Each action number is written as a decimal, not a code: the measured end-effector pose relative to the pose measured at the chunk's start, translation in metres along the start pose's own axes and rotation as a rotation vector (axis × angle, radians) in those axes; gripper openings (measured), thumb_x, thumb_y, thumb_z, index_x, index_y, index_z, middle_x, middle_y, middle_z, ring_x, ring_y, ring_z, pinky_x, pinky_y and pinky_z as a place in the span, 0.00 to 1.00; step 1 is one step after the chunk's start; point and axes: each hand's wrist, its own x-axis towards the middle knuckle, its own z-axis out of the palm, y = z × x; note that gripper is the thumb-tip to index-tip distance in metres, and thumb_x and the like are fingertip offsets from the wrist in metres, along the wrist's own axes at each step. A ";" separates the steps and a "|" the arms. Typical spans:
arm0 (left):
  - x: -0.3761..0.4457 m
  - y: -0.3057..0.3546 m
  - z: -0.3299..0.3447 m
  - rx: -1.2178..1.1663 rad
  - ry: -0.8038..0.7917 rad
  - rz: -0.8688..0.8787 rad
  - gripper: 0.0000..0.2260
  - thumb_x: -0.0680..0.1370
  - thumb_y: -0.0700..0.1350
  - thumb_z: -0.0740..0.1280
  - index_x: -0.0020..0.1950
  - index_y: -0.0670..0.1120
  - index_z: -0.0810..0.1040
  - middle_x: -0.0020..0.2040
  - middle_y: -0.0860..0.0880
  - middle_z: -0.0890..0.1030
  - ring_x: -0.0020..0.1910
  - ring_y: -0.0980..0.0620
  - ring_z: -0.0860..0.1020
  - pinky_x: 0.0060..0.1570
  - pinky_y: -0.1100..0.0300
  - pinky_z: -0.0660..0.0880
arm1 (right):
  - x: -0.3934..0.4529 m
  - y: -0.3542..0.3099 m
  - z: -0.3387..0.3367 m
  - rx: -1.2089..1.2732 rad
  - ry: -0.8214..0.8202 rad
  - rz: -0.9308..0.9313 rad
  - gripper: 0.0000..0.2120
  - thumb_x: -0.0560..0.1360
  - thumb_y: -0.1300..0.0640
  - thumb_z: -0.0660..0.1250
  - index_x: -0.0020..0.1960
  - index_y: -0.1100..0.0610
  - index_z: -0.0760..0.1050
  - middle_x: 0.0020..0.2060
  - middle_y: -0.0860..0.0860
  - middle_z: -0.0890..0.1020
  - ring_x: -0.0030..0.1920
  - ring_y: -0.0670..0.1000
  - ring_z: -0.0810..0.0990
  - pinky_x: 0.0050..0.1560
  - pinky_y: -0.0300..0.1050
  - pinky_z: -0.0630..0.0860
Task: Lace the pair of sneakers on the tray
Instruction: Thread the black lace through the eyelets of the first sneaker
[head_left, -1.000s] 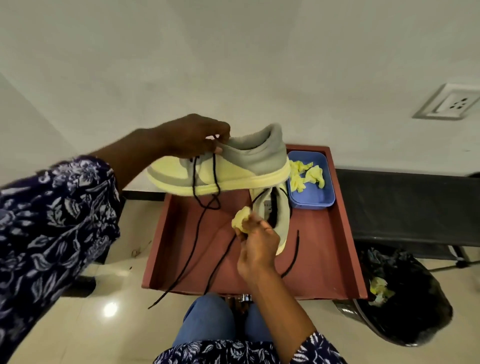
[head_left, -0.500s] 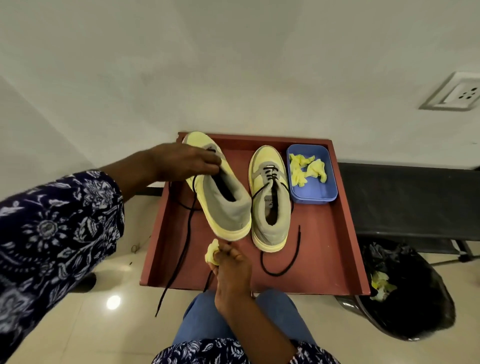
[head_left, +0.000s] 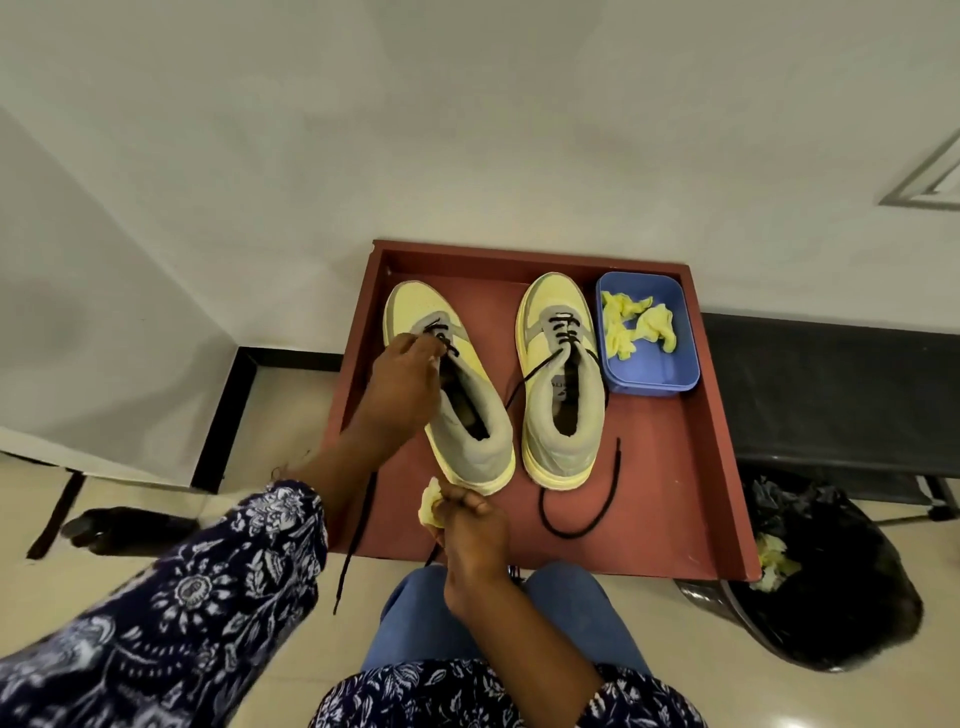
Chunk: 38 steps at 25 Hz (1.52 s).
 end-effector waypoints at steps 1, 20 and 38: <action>-0.009 0.009 0.008 -0.096 0.027 -0.191 0.15 0.76 0.40 0.65 0.61 0.39 0.73 0.60 0.39 0.74 0.58 0.41 0.74 0.52 0.57 0.70 | -0.001 0.001 -0.002 0.004 0.012 0.000 0.13 0.73 0.69 0.63 0.39 0.54 0.79 0.39 0.51 0.82 0.42 0.50 0.79 0.50 0.45 0.76; -0.009 -0.009 -0.002 -0.418 -0.104 -0.448 0.18 0.73 0.43 0.70 0.63 0.47 0.76 0.56 0.47 0.81 0.55 0.49 0.79 0.59 0.52 0.75 | -0.001 0.012 -0.024 -0.528 0.104 -0.560 0.15 0.73 0.68 0.63 0.56 0.56 0.79 0.51 0.49 0.79 0.50 0.47 0.78 0.57 0.44 0.76; -0.006 -0.028 0.009 -0.669 -0.310 -0.637 0.30 0.61 0.41 0.76 0.61 0.54 0.74 0.55 0.44 0.78 0.54 0.43 0.78 0.54 0.45 0.78 | 0.054 0.005 -0.030 -1.235 0.038 -1.155 0.03 0.74 0.63 0.66 0.44 0.63 0.76 0.41 0.54 0.75 0.43 0.59 0.76 0.41 0.52 0.76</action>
